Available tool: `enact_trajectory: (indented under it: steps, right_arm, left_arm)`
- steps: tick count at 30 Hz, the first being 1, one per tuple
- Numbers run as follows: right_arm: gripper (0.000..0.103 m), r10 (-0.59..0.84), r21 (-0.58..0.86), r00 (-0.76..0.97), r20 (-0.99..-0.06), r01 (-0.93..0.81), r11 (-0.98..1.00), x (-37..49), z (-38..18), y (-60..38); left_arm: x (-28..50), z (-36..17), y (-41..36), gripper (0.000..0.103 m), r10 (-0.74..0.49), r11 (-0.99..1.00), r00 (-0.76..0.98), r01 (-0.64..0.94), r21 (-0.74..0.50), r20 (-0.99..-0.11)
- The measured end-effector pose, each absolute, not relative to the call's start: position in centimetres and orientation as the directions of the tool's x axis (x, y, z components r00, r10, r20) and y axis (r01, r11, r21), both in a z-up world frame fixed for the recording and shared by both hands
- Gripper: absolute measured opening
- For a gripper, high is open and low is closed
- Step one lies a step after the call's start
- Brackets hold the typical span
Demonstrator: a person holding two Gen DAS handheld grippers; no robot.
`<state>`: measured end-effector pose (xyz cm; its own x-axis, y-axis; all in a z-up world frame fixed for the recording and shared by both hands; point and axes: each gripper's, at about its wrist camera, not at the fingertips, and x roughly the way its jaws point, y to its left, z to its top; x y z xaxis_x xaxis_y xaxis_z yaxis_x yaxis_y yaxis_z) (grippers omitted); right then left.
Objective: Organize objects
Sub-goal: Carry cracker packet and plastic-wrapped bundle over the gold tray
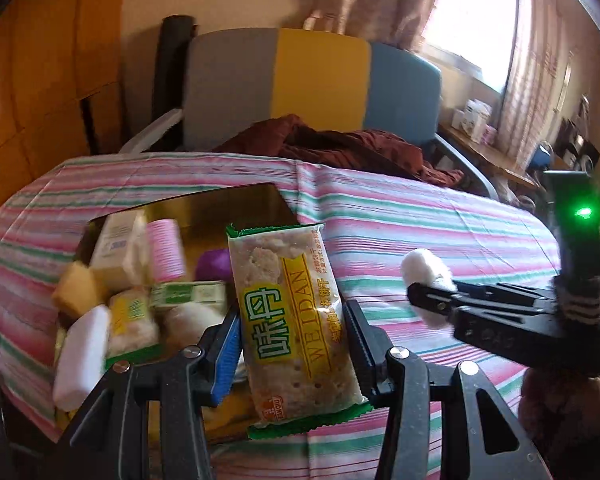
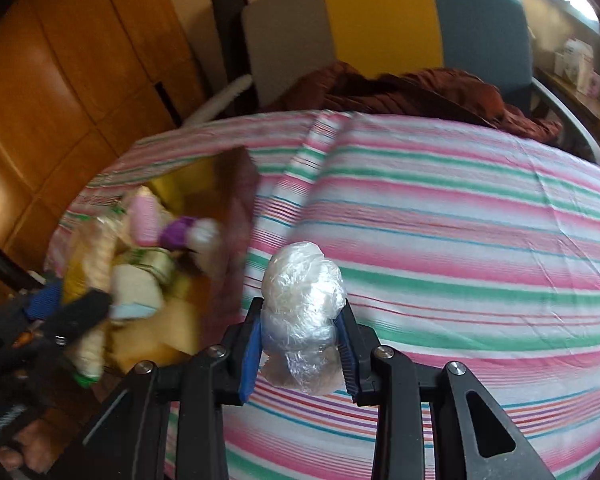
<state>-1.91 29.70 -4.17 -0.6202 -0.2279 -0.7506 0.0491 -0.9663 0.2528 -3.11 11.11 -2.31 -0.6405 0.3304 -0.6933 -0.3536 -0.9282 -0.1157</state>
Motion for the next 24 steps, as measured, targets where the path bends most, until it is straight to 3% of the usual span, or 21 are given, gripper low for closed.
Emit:
enact_trajectory:
  steps: [13, 24]
  right_arm:
    - [0.034, -0.296, 0.215, -0.608, -0.736, 0.204, -0.955, -4.8, -4.0, 21.5]
    - [0.034, -0.264, 0.175, -0.593, -0.761, 0.205, -0.963, -6.0, -5.9, 20.4]
  left_arm:
    - [-2.5, -3.1, -0.5, 0.049, 0.175, -0.984, -0.695, -0.109, -0.139, -0.698]
    - [-2.6, -2.3, 2.4, 0.049, 0.201, -0.978, -0.710, -0.180, -0.102, -0.675]
